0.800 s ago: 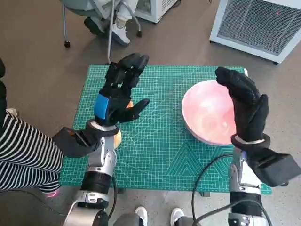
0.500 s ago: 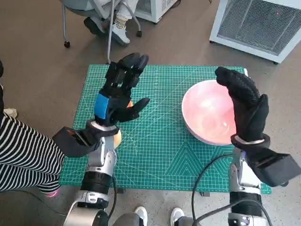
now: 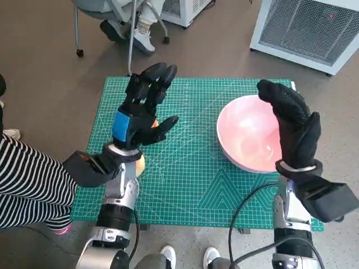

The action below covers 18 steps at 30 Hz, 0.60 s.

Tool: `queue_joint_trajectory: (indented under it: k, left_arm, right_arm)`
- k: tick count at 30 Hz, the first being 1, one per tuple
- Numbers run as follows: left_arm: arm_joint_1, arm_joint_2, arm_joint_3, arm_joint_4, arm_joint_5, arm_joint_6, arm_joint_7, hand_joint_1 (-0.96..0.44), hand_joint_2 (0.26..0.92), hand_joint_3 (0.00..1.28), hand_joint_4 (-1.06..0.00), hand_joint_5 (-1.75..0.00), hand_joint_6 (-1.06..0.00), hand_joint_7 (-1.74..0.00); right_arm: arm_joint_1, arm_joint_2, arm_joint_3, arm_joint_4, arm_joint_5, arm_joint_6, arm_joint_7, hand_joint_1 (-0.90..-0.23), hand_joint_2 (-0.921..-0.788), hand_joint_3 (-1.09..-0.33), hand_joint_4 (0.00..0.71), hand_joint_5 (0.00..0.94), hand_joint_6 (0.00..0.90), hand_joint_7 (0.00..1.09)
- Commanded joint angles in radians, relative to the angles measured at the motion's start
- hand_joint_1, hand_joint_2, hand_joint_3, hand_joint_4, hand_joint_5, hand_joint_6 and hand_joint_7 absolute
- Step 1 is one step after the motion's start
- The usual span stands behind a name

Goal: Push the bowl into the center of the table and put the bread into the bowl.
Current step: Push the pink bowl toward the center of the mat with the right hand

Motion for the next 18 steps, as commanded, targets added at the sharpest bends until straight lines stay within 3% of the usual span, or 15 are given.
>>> queue_joint_trajectory:
  k: [1,7,13,16,18]
  left_arm:
    - [0.000,0.002,0.000,0.008,0.006,-0.004,0.000,-0.19,0.837,0.39,-0.16,-0.15,0.00,-0.71]
    - [-0.003,0.003,0.001,0.008,0.007,0.000,0.005,-0.19,0.839,0.38,-0.17,-0.15,0.00,-0.72]
    - [-0.001,0.004,0.000,0.006,0.008,-0.002,0.006,-0.19,0.840,0.38,-0.17,-0.14,0.00,-0.72]
    - [-0.001,0.005,0.001,0.005,0.007,-0.004,0.004,-0.19,0.840,0.38,-0.17,-0.14,0.00,-0.72]
    - [0.001,0.006,0.002,0.004,0.005,-0.004,0.003,-0.19,0.840,0.38,-0.17,-0.14,0.00,-0.72]
  right_arm:
    - [0.009,-0.012,-0.008,0.021,0.008,0.006,0.003,-0.671,-0.921,-0.737,0.135,0.000,0.073,0.36]
    - [0.001,-0.036,-0.027,0.040,0.034,0.008,0.021,-0.672,-0.921,-0.738,0.134,0.000,0.072,0.36]
    - [-0.028,-0.091,-0.091,0.135,0.084,-0.014,0.055,-0.673,-0.921,-0.743,0.127,0.000,0.067,0.36]
    - [-0.052,-0.117,-0.134,0.216,0.091,-0.037,0.039,-0.667,-0.921,-0.757,0.121,0.000,0.058,0.36]
    - [-0.070,-0.128,-0.164,0.276,0.070,-0.044,-0.019,-0.663,-0.921,-0.768,0.118,0.000,0.053,0.37]
